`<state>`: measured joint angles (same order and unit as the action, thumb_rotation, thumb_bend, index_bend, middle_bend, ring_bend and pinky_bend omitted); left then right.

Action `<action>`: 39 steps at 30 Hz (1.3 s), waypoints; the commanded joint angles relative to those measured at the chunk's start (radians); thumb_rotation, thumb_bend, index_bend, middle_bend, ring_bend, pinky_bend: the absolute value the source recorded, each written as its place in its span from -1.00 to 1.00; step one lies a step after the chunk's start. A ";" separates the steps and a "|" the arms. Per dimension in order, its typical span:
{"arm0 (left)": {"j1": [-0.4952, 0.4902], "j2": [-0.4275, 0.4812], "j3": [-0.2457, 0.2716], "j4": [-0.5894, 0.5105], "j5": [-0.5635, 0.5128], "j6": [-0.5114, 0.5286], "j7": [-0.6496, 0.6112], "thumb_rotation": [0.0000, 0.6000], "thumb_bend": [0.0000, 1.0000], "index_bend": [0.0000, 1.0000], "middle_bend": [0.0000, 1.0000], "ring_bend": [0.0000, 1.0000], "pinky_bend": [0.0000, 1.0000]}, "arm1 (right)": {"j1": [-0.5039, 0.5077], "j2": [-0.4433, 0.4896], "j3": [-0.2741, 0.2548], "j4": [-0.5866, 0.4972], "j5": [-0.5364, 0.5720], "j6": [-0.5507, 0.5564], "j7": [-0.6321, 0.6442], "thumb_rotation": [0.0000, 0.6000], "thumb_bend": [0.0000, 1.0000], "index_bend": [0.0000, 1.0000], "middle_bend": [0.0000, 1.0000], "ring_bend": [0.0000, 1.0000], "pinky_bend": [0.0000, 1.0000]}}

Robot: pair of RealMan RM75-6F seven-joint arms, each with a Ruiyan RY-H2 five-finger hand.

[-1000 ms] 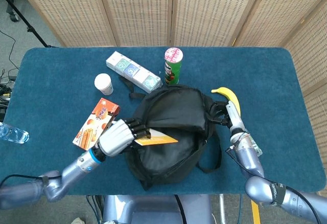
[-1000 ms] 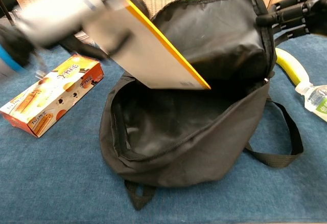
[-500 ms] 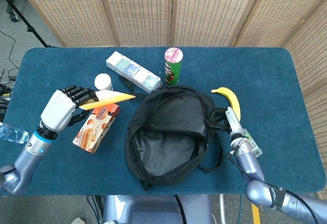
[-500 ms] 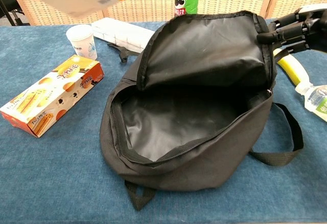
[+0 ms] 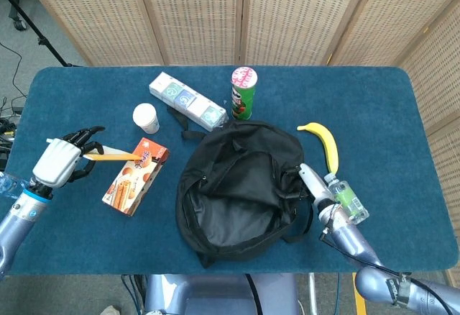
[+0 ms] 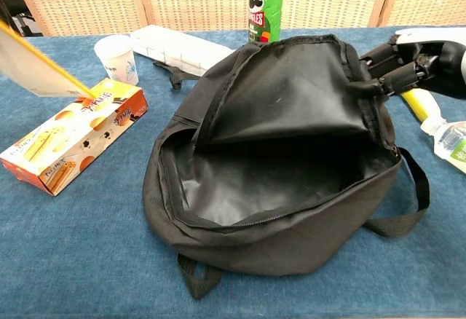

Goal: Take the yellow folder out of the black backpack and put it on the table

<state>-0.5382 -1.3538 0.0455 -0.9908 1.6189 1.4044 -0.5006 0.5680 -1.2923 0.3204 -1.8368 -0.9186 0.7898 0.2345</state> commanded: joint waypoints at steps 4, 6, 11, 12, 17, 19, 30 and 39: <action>0.048 0.217 0.079 -0.319 0.050 -0.016 -0.197 1.00 -0.72 -0.98 -1.00 -1.00 -0.89 | -0.064 0.081 -0.201 0.202 -0.843 0.106 0.224 1.00 -1.00 -0.42 -0.74 -0.95 -0.62; 0.058 0.250 0.086 -0.358 0.063 -0.004 -0.197 1.00 -0.77 -1.00 -1.00 -1.00 -0.92 | -0.055 0.107 -0.241 0.246 -0.941 0.169 0.227 1.00 -1.00 -0.58 -0.95 -1.00 -0.78; 0.098 0.268 0.066 -0.393 0.049 0.045 -0.118 1.00 -0.79 -1.00 -1.00 -1.00 -0.93 | -0.030 0.156 -0.297 0.426 -1.151 0.341 0.116 1.00 -1.00 -0.70 -1.00 -1.00 -0.88; 0.110 0.266 0.060 -0.399 0.038 0.052 -0.083 1.00 -0.78 -1.00 -1.00 -1.00 -0.93 | -0.026 0.168 -0.305 0.466 -1.180 0.371 0.092 1.00 -1.00 -0.70 -1.00 -1.00 -0.88; 0.186 0.281 0.047 -0.501 -0.013 0.100 0.117 1.00 -0.69 -1.00 -1.00 -1.00 -0.95 | -0.026 0.215 -0.305 0.661 -1.206 0.467 -0.033 1.00 -1.00 -0.70 -1.00 -1.00 -0.88; 0.210 0.282 0.042 -0.535 -0.028 0.121 0.178 1.00 -0.66 -1.00 -1.00 -1.00 -0.96 | -0.040 0.216 -0.299 0.701 -1.179 0.485 -0.057 1.00 -1.00 -0.70 -1.00 -1.00 -0.88; 0.338 0.260 0.017 -0.647 -0.147 0.182 0.451 1.00 -0.58 -1.00 -1.00 -1.00 -1.00 | -0.315 0.100 -0.160 0.604 -0.665 0.609 -0.165 1.00 -1.00 -0.73 -1.00 -1.00 -0.98; 0.388 0.290 0.022 -0.675 -0.146 0.169 0.423 1.00 -0.57 -1.00 -1.00 -1.00 -1.00 | -0.437 0.093 -0.204 0.363 -0.650 0.761 -0.145 1.00 -1.00 -0.71 -1.00 -1.00 -0.98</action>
<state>-0.1547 -1.0666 0.0695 -1.6651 1.4701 1.5714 -0.0769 0.1819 -1.1785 0.1260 -1.4288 -1.5665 1.4886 0.0983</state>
